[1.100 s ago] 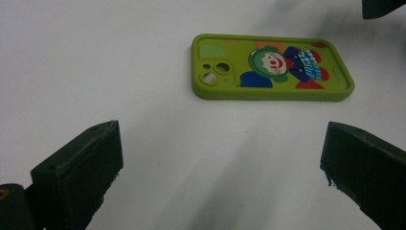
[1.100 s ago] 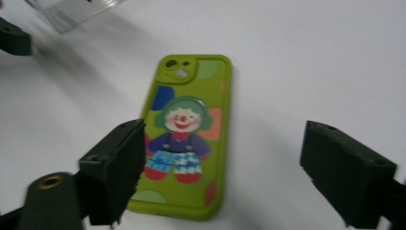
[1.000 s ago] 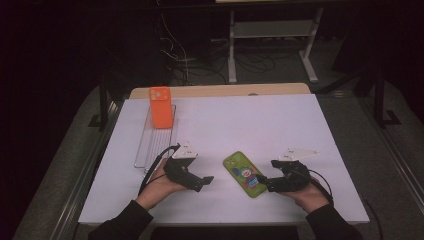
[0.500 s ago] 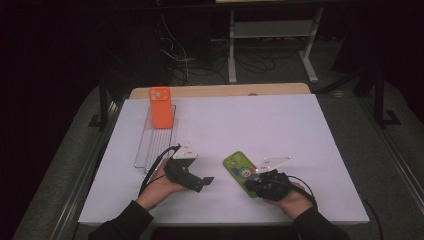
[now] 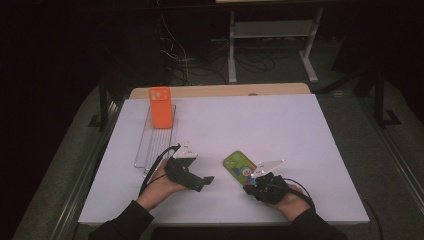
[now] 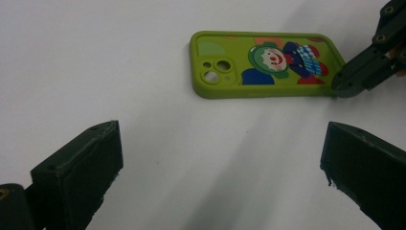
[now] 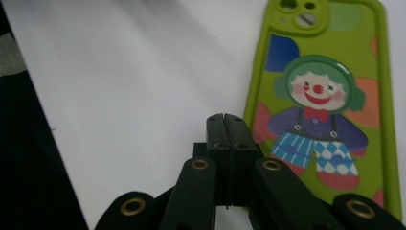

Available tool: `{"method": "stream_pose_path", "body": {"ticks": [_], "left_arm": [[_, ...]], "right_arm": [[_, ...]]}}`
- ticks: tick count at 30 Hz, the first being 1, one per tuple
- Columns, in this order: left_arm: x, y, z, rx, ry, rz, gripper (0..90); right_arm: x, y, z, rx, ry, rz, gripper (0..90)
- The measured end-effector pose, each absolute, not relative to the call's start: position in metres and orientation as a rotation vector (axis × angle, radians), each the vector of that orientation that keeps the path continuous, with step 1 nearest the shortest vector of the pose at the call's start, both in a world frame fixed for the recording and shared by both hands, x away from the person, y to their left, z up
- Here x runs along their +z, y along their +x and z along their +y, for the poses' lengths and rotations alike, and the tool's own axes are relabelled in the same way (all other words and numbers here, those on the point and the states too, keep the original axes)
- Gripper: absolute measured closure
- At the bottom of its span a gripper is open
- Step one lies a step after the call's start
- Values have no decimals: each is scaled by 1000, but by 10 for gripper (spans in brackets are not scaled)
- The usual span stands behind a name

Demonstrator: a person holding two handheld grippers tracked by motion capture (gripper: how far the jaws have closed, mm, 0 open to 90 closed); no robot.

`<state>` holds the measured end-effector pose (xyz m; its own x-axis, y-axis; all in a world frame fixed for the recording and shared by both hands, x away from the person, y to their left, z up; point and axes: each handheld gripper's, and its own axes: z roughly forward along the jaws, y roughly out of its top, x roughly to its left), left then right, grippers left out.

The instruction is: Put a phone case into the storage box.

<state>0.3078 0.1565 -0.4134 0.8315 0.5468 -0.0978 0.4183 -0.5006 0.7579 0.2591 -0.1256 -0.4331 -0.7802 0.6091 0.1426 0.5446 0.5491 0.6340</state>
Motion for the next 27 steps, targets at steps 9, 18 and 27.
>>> {"method": "stream_pose_path", "body": {"ticks": [9, 18, 27], "left_arm": [[-413, 308, 157, 193, 2167, 705, 5], [-414, 308, 156, 193, 2165, 704, 5], [-413, 308, 156, 194, 2163, 707, 5]], "right_arm": [[-433, 268, -141, 1018, 1062, 2627, 880], [-422, 270, -156, 1095, 1045, 2563, 748], [-419, 274, -194, 1175, 1157, 2406, 315]]}}
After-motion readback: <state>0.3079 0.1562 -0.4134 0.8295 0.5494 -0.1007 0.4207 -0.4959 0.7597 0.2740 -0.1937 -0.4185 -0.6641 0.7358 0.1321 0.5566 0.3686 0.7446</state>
